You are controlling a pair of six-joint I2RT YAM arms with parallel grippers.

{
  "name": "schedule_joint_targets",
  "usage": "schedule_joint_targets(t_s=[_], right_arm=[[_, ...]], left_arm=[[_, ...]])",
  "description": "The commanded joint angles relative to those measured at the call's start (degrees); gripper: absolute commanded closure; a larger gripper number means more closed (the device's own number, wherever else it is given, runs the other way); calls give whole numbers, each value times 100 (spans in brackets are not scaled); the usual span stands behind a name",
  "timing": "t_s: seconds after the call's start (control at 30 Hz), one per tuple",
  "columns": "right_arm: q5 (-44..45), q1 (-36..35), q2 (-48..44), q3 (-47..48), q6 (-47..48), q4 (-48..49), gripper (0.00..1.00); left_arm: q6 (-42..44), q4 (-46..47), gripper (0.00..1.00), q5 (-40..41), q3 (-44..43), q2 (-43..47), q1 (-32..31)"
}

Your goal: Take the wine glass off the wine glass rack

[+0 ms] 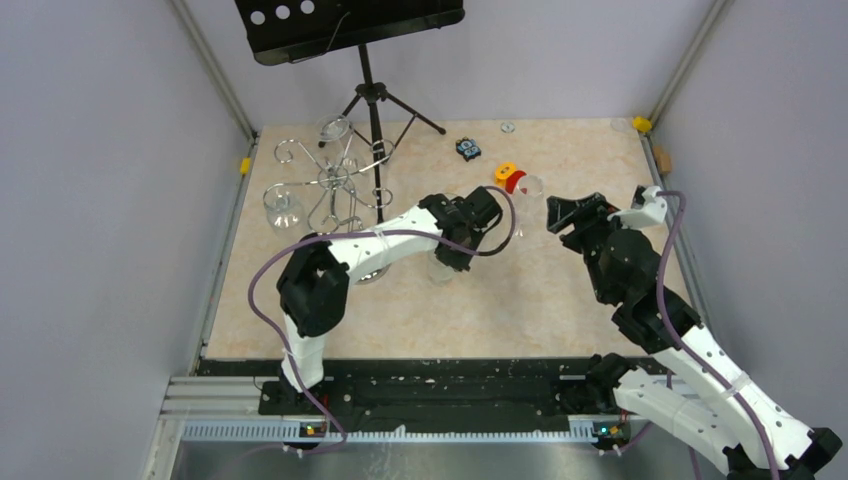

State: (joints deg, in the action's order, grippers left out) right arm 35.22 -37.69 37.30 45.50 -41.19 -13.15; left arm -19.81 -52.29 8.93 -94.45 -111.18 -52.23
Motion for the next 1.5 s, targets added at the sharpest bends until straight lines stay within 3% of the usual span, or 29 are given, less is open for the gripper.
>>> schedule_joint_targets(t_s=[0.0,0.27,0.63,0.9,1.03,1.33,1.47], right_arm=[[-73,16,-4,-23,-72,100,39],[-118,16,14,-32,-128,111,39],[-240,16,32,-14,-142,124,37],[-239,16,-7,-40,-159,128,37],[-303,16,-46,-41,-230,246,37],[-391,17,-170,-80,-284,296,37],[-412,16,-200,-77,-316,394,37]], left_arm=[[37,456,100,-178,111,99,54],[39,562,84,-106,165,124,76],[306,225,47,238,-394,634,81],[571,32,43,-158,-1154,1327,81],[811,146,33,-314,-1676,1723,142],[735,444,21,-287,-2382,2353,1096],[828,960,13,29,-2282,2820,1331]])
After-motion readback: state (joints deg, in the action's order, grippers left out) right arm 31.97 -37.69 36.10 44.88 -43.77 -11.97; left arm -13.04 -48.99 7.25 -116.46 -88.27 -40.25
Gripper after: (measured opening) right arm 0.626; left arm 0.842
